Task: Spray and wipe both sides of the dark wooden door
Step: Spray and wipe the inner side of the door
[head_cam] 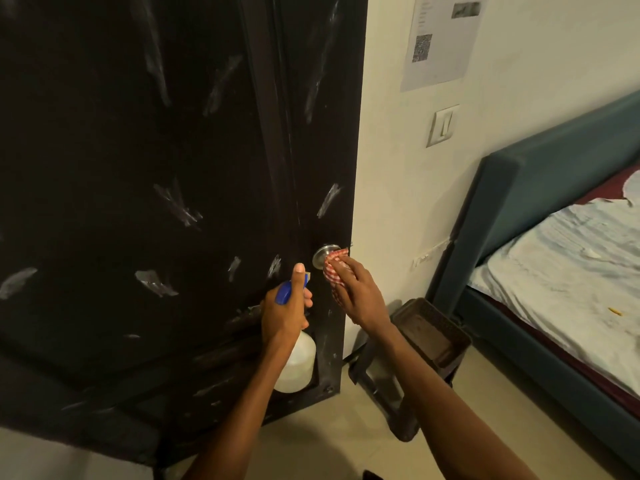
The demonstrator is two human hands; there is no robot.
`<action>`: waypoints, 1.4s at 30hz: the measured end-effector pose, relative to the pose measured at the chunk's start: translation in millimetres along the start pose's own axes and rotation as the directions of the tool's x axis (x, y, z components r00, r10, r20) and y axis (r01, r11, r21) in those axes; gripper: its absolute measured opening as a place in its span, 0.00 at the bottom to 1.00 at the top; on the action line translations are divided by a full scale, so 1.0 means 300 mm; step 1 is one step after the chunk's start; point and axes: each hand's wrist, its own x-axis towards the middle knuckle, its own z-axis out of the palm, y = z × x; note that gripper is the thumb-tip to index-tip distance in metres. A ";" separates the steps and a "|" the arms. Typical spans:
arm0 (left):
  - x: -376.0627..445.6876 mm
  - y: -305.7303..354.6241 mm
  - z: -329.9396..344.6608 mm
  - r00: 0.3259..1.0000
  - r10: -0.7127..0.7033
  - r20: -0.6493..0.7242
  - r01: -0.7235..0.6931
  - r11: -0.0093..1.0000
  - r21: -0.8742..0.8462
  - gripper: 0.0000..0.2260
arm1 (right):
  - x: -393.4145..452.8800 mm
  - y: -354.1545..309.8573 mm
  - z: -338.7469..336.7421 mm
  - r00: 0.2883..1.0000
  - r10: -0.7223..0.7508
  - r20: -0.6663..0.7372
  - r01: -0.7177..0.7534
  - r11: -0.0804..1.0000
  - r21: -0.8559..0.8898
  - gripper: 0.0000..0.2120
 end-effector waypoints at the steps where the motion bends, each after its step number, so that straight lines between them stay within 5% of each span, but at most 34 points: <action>1: -0.002 0.004 0.004 1.000 -0.002 0.003 0.002 1.000 -0.006 0.28 | 0.009 0.004 -0.012 1.000 0.001 0.018 -0.002 1.000 0.012 0.24; 6: -0.026 0.014 0.017 1.000 0.000 0.006 0.000 0.999 -0.035 0.29 | 0.012 -0.031 -0.020 0.965 0.257 -0.045 -0.226 0.909 0.349 0.16; 11: -0.036 0.032 0.020 1.000 0.005 -0.010 -0.005 1.000 -0.015 0.28 | -0.013 -0.051 0.031 0.887 0.459 0.048 -0.425 0.771 0.475 0.22; 18: -0.050 0.071 0.003 0.999 0.023 -0.031 -0.024 0.999 -0.039 0.27 | -0.042 -0.128 -0.009 0.884 0.464 -0.059 -0.380 0.785 0.489 0.21; 23: -0.036 0.154 -0.046 0.997 0.065 -0.041 -0.068 0.994 -0.085 0.29 | 0.042 -0.219 -0.151 0.797 0.590 -0.128 -0.368 0.643 0.672 0.14; 27: -0.026 0.220 -0.095 0.991 0.131 0.006 -0.131 0.989 -0.067 0.28 | 0.133 -0.313 -0.258 0.777 0.591 -0.218 -0.258 0.614 0.746 0.20; 31: -0.027 0.250 -0.136 0.988 0.150 0.038 -0.142 0.977 -0.157 0.28 | 0.138 -0.390 -0.320 0.812 0.583 0.016 -0.227 0.290 0.930 0.22; 34: -0.038 0.235 -0.161 0.984 0.180 0.012 -0.173 0.962 -0.211 0.21 | 0.105 -0.406 -0.331 0.789 0.516 0.332 -0.282 -0.175 0.943 0.23; 36: -0.050 0.211 -0.171 0.982 0.185 0.025 -0.177 0.967 -0.184 0.17 | 0.072 -0.430 -0.340 0.740 0.458 0.493 -0.340 -0.378 0.861 0.23; 42: -0.084 0.102 -0.191 0.970 0.219 0.103 -0.209 0.973 -0.102 0.12 | 0.011 -0.443 -0.273 0.666 0.478 0.572 -0.403 -0.415 0.816 0.21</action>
